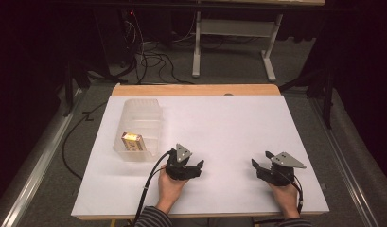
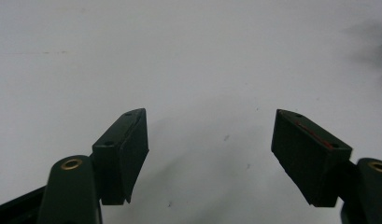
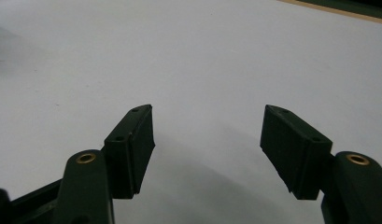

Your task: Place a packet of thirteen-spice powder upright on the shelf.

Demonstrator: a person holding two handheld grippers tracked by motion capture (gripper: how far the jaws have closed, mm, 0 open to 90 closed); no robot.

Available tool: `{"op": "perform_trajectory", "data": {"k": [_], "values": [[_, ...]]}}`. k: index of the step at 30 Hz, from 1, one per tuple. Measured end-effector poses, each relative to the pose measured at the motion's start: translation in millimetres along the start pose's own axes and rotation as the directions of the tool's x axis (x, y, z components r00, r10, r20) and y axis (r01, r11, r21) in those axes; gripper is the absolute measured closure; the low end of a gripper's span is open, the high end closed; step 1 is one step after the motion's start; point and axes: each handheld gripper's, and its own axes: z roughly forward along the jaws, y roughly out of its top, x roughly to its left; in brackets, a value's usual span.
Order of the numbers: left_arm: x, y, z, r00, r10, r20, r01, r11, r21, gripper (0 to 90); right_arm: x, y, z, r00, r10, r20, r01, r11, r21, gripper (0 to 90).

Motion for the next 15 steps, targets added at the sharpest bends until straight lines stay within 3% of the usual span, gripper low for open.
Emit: {"op": "perform_trajectory", "data": {"k": [8, 15], "values": [[-1.0, -1.1, 4.3, 0.9995, 0.003, -0.032, -0.003, 1.0, -0.007, 26.9, 0.0, 0.0, 0.1, 1.0, 0.0, 0.001, 0.0, 1.0, -0.002, 35.5], [-4.6, -1.8, 4.2, 0.9981, 0.038, -0.049, -0.038, 0.9992, -0.009, 26.8, 0.3, -0.1, 0.1, 1.0, -0.001, 0.002, 0.001, 1.0, -0.001, 35.5]]}}
